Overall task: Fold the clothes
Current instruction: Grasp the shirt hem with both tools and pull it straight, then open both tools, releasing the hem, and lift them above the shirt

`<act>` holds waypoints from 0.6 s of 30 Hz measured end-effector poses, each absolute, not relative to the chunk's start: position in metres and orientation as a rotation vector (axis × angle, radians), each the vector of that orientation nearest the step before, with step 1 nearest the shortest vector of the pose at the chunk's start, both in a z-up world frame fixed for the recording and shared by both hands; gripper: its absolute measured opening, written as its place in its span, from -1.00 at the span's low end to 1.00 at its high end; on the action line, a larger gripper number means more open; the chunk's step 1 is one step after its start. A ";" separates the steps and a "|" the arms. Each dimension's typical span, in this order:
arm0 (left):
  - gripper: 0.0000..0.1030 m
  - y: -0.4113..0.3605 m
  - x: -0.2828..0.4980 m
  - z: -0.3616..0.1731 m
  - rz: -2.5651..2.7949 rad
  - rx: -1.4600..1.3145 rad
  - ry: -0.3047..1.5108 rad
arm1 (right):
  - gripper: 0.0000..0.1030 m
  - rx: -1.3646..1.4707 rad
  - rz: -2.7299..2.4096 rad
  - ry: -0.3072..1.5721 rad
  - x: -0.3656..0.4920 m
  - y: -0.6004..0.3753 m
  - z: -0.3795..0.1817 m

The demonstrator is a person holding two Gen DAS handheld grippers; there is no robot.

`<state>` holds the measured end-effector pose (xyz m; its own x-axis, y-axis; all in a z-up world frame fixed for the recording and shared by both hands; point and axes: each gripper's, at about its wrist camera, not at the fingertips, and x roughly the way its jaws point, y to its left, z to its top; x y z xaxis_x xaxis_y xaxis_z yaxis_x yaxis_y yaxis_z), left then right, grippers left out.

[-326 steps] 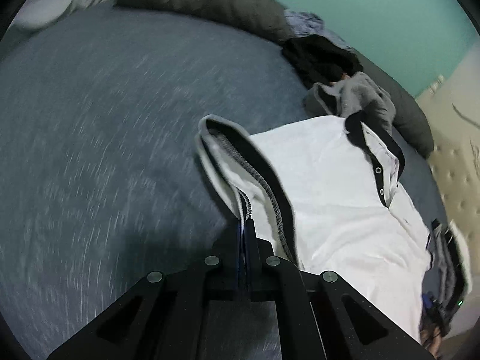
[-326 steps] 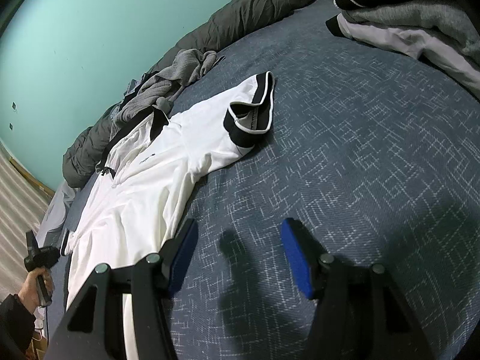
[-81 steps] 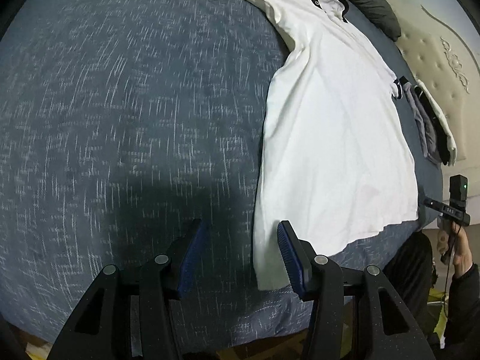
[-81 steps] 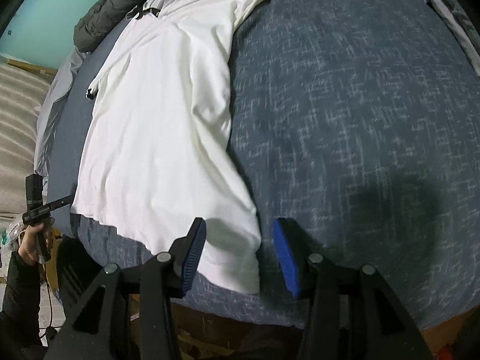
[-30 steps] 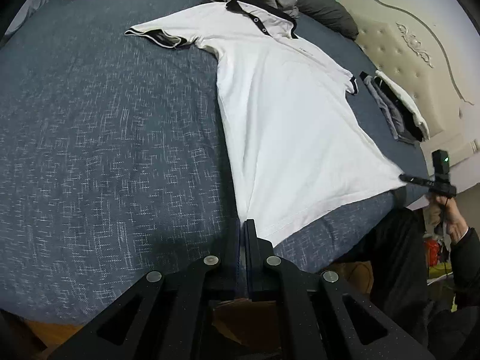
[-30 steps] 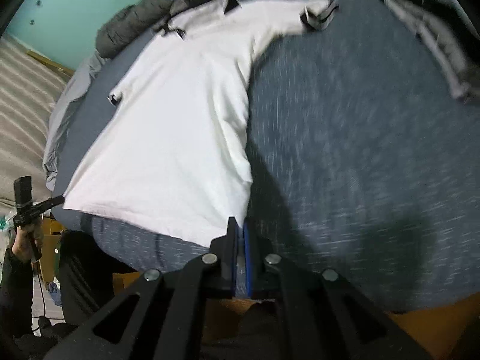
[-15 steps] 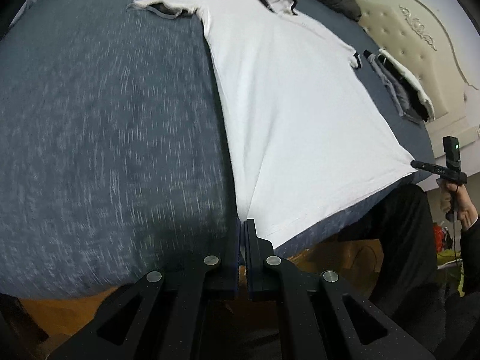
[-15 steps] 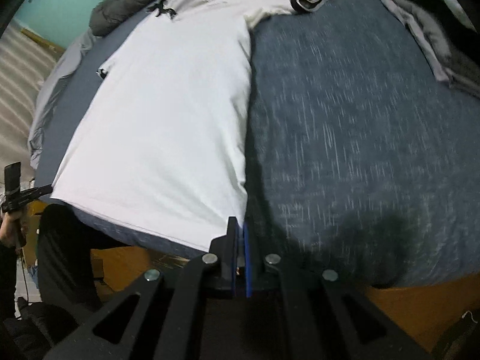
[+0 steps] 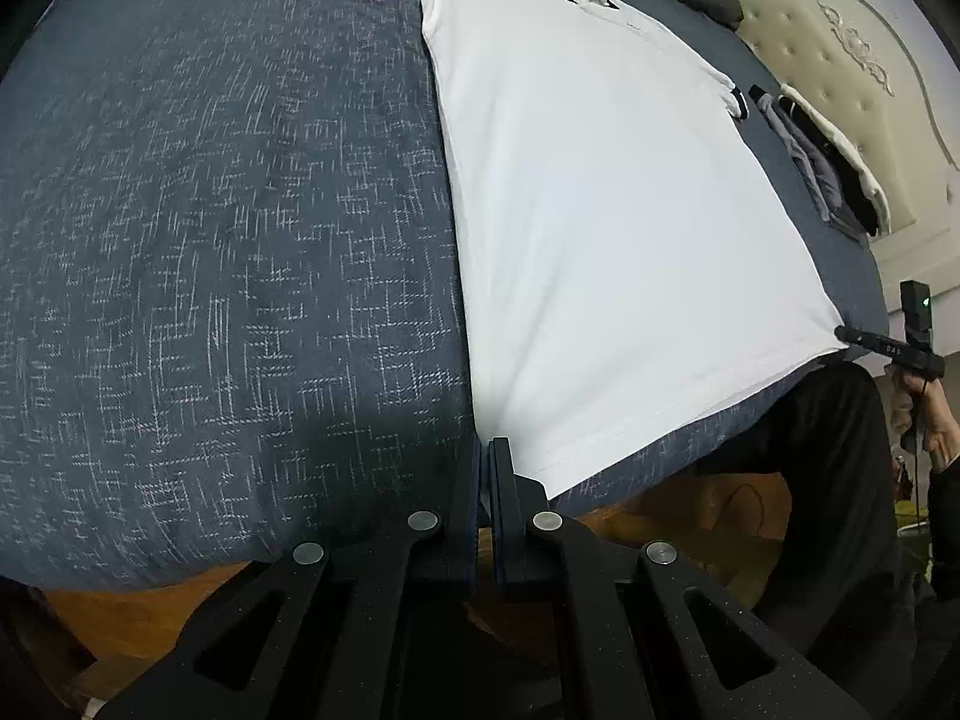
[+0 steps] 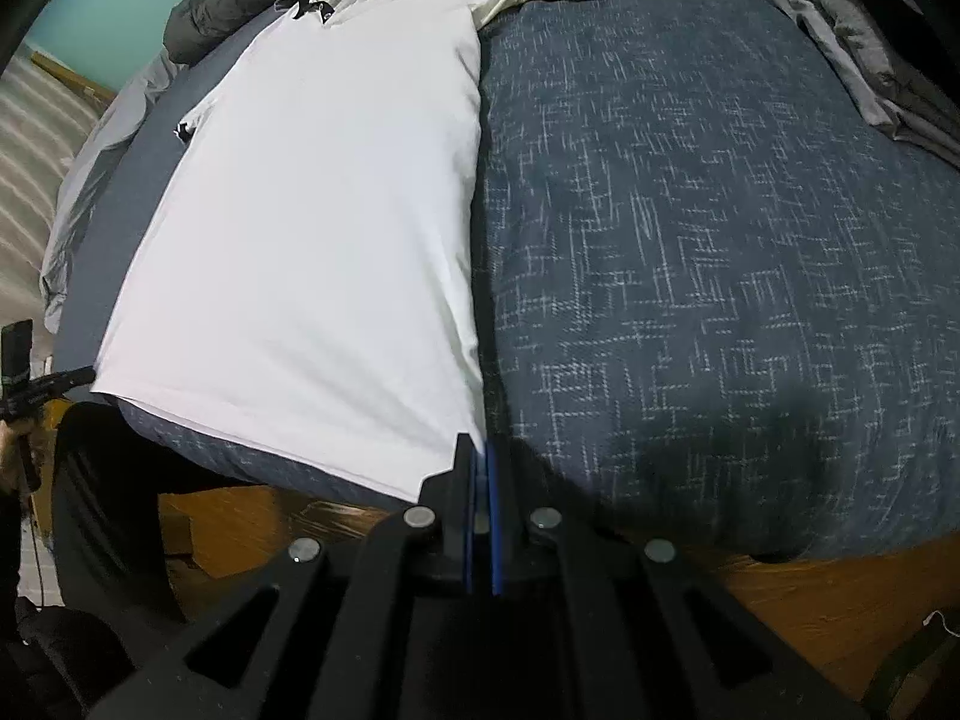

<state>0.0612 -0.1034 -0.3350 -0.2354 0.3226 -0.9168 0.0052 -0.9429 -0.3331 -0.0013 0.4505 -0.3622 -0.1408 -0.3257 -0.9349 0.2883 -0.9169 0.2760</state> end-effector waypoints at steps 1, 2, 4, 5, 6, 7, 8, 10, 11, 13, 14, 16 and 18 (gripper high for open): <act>-0.95 -0.103 0.061 -0.335 2.287 -1.799 -0.396 | -0.94 1.742 -2.106 -0.052 -0.002 0.451 -0.364; -0.95 -0.103 0.061 -0.335 2.287 -1.798 -0.395 | -0.94 1.748 -2.104 -0.053 -0.002 0.451 -0.366; -0.95 -0.102 0.061 -0.336 2.287 -1.799 -0.395 | -0.94 1.752 -2.105 -0.043 0.001 0.452 -0.369; -0.95 -0.101 0.061 -0.337 2.284 -1.803 -0.394 | -0.94 1.753 -2.105 -0.039 0.001 0.451 -0.370; -0.95 -0.101 0.061 -0.340 2.278 -1.810 -0.395 | -0.94 1.754 -2.106 -0.041 0.002 0.451 -0.371; -0.95 -0.100 0.060 -0.342 2.271 -1.816 -0.397 | -0.94 1.753 -2.107 -0.044 0.001 0.452 -0.371; -0.94 -0.100 0.060 -0.343 2.265 -1.820 -0.400 | -0.94 1.752 -2.108 -0.048 0.001 0.452 -0.370; -0.94 -0.099 0.059 -0.345 2.257 -1.825 -0.408 | -0.93 1.755 -2.094 -0.043 0.002 0.449 -0.370; -0.94 -0.099 0.058 -0.345 2.257 -1.827 -0.414 | -0.91 1.756 -2.089 -0.026 0.002 0.447 -0.369; -0.89 -0.101 0.057 -0.346 2.258 -1.835 -0.426 | -0.89 1.767 -2.093 -0.010 0.002 0.446 -0.368; -0.90 -0.104 0.057 -0.347 2.259 -1.846 -0.433 | -0.85 1.773 -2.095 -0.003 0.002 0.446 -0.367; -0.87 -0.110 0.057 -0.345 2.256 -1.865 -0.452 | -0.78 1.779 -2.108 -0.015 0.001 0.450 -0.362; -0.79 -0.117 0.056 -0.337 2.268 -1.880 -0.453 | -0.73 1.762 -2.122 -0.040 -0.001 0.453 -0.353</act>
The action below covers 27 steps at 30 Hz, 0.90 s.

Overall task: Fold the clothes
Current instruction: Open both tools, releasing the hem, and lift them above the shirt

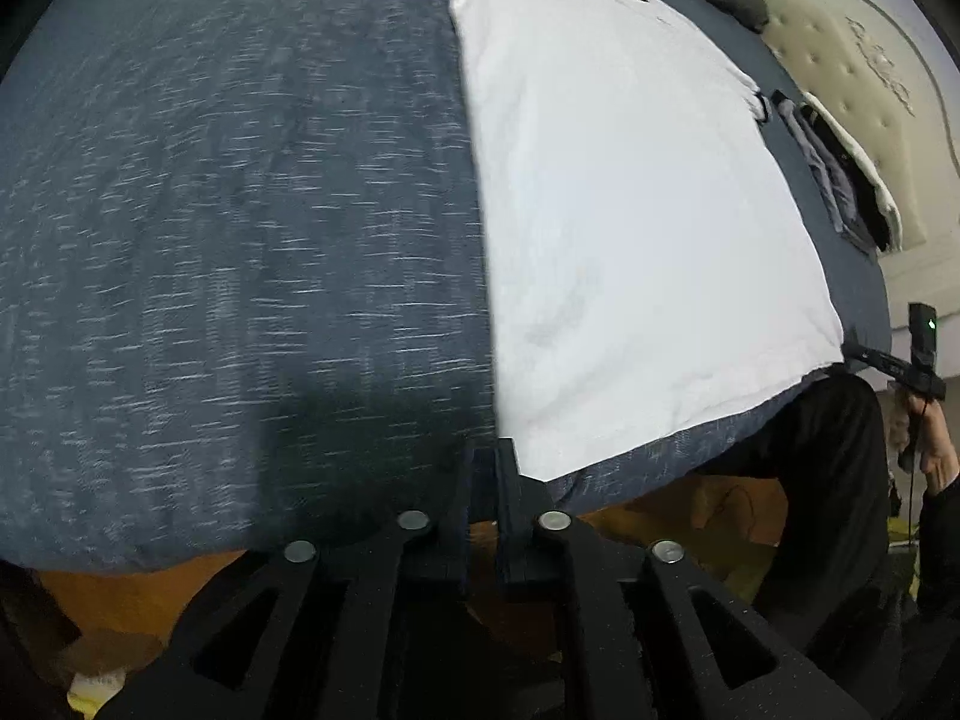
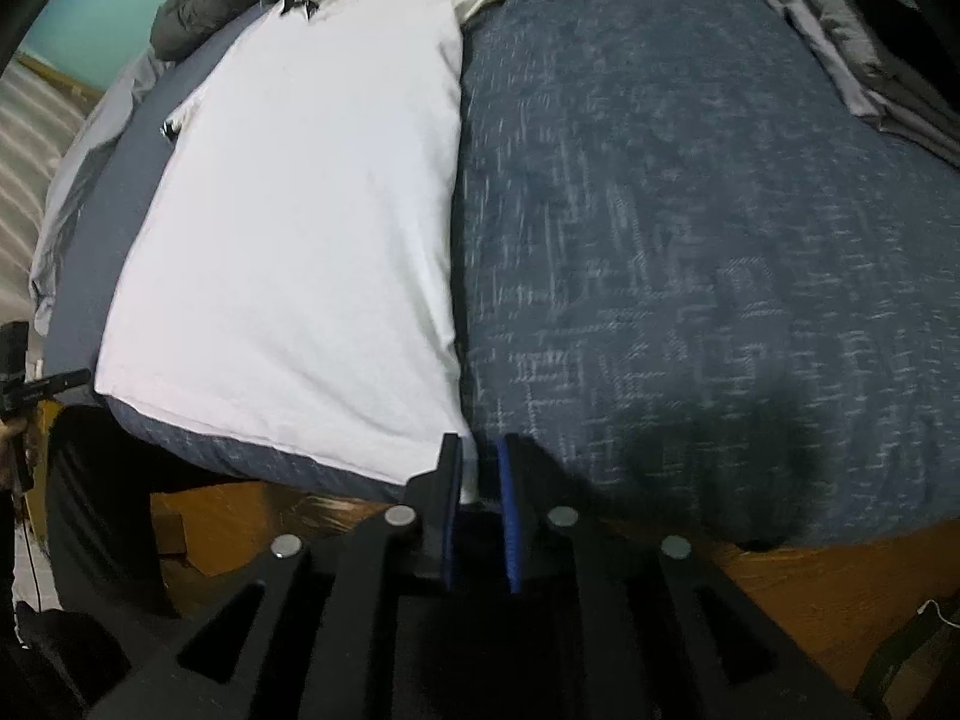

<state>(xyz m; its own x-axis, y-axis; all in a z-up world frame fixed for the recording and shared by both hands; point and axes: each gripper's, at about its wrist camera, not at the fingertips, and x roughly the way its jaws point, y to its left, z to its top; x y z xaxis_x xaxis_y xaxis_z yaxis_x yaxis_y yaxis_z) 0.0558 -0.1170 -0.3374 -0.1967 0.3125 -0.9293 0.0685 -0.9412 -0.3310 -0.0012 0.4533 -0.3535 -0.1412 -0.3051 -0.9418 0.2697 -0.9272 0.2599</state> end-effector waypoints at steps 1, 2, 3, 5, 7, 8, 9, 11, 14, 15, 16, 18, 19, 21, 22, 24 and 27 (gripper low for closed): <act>-0.75 -0.118 0.052 -0.333 2.278 -1.878 -0.453 | -0.66 1.744 -2.131 -0.063 -0.004 0.456 -0.348; -0.68 -0.119 0.047 -0.326 2.296 -1.863 -0.455 | -0.58 1.730 -2.142 -0.084 -0.007 0.459 -0.343; -0.62 -0.124 0.042 -0.320 2.318 -1.845 -0.465 | -0.54 1.713 -2.163 -0.106 -0.012 0.462 -0.337; -0.41 -0.134 0.028 -0.309 2.363 -1.808 -0.494 | -0.41 1.678 -2.186 -0.142 -0.023 0.464 -0.329; -0.39 -0.143 0.010 -0.301 2.406 -1.762 -0.532 | -0.39 1.646 -2.205 -0.173 -0.037 0.464 -0.320; -0.39 -0.146 0.001 -0.298 2.421 -1.739 -0.553 | -0.39 1.631 -2.210 -0.188 -0.042 0.463 -0.318; -0.39 -0.150 -0.009 -0.296 2.439 -1.712 -0.580 | -0.38 1.613 -2.213 -0.205 -0.052 0.462 -0.315; -0.36 -0.156 -0.028 -0.296 2.463 -1.661 -0.636 | -0.34 1.590 -2.219 -0.235 -0.060 0.461 -0.315; -0.34 -0.167 -0.060 -0.300 2.487 -1.635 -0.670 | -0.32 1.575 -2.221 -0.267 -0.078 0.452 -0.313; -0.34 -0.167 -0.073 -0.303 2.495 -1.629 -0.678 | -0.29 1.569 -2.226 -0.280 -0.086 0.451 -0.314; -0.33 -0.164 -0.088 -0.307 2.500 -1.623 -0.692 | -0.20 1.564 -2.231 -0.294 -0.094 0.450 -0.315; -0.33 -0.167 -0.112 -0.315 2.508 -1.616 -0.735 | -0.10 1.555 -2.237 -0.332 -0.110 0.448 -0.318; -0.33 -0.170 -0.122 -0.319 2.513 -1.613 -0.754 | -0.10 1.552 -2.239 -0.357 -0.118 0.447 -0.320; -0.33 -0.176 -0.141 -0.329 2.527 -1.603 -0.785 | -0.10 1.543 -2.242 -0.425 -0.134 0.449 -0.324; -0.33 -0.176 -0.150 -0.332 2.536 -1.595 -0.803 | -0.10 1.539 -2.242 -0.456 -0.141 0.451 -0.326; -0.33 -0.177 -0.166 -0.335 2.560 -1.571 -0.818 | -0.10 1.527 -2.238 -0.533 -0.159 0.452 -0.332; -0.33 -0.176 -0.183 -0.338 2.615 -1.520 -0.808 | -0.08 1.506 -2.236 -0.645 -0.185 0.453 -0.341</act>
<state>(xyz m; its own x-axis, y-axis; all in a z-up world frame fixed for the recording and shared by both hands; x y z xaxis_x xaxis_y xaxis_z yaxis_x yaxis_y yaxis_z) -0.1828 -0.1760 -0.3376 -0.5283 0.2599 -0.8083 0.2413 -0.8668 -0.4365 -0.1847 0.4533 -0.3407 -0.3620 -0.5358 -0.7628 0.0472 -0.8278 0.5590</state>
